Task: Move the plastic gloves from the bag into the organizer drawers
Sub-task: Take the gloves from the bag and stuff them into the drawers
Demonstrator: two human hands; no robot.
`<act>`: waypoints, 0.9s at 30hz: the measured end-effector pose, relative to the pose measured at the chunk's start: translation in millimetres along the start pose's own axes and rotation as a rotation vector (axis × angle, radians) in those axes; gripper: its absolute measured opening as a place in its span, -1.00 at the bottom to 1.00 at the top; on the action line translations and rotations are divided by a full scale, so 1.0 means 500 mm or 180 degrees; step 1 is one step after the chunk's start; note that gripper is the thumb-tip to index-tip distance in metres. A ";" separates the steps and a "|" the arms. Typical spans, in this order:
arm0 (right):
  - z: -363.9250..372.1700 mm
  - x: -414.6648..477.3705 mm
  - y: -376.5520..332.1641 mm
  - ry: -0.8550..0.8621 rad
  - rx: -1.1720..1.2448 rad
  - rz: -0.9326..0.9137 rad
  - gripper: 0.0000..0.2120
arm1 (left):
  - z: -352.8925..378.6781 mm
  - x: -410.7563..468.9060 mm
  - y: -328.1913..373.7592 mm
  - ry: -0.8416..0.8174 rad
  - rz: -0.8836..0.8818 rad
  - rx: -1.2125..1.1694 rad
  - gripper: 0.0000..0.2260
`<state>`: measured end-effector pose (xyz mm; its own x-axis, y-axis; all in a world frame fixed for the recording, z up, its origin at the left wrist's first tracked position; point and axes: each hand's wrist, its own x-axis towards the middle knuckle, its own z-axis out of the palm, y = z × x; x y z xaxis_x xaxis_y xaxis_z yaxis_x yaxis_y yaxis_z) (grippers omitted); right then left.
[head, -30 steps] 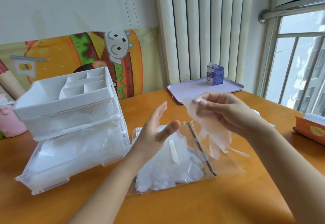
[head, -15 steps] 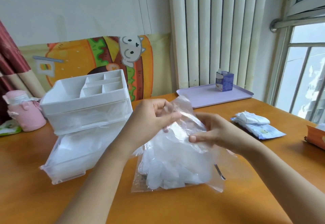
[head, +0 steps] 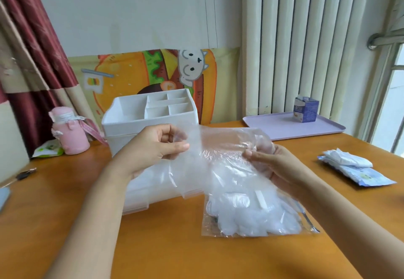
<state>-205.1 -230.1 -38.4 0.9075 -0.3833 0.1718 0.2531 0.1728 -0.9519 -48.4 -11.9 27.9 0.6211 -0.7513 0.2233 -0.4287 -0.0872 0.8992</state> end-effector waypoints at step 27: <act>0.250 0.105 -0.010 0.0830 -0.3934 -0.1290 -0.75 | -0.157 -0.016 -0.086 0.1133 -0.1823 0.2034 -0.76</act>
<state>-116.7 -138.0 7.3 0.7150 -0.3974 0.5752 -0.1066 -0.8751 -0.4721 16.6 49.1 17.0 0.9692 -0.2464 0.0066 -0.2087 -0.8063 0.5535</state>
